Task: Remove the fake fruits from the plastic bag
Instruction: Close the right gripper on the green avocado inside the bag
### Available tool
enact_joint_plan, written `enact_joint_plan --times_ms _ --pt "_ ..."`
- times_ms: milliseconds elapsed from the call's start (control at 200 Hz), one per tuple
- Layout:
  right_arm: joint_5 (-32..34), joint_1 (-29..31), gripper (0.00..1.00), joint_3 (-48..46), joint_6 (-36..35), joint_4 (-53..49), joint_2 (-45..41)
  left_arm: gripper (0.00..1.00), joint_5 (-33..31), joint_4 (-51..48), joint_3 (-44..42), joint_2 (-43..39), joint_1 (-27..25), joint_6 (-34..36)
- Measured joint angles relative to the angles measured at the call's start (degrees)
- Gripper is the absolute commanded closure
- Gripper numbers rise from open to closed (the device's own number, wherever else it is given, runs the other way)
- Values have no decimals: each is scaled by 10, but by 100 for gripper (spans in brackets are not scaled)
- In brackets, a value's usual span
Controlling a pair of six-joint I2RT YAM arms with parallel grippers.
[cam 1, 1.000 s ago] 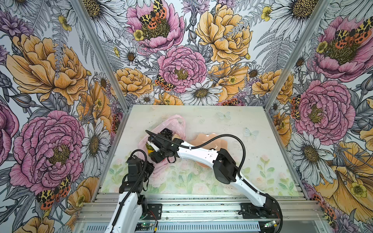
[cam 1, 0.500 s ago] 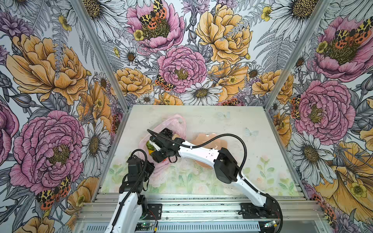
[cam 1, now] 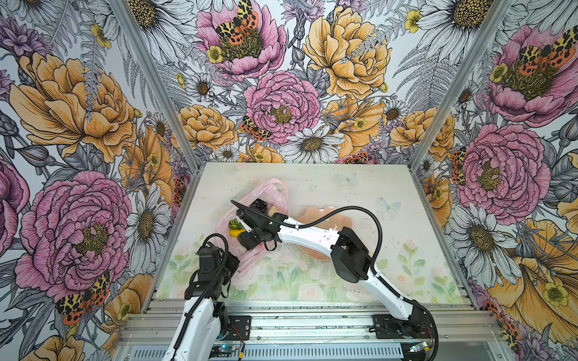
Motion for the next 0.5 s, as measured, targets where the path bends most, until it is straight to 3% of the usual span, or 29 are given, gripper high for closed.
enact_joint_plan --times_ms 500 --pt "11 -8 42 1 0 0 -1 100 -1 -3 -4 14 -1 0"
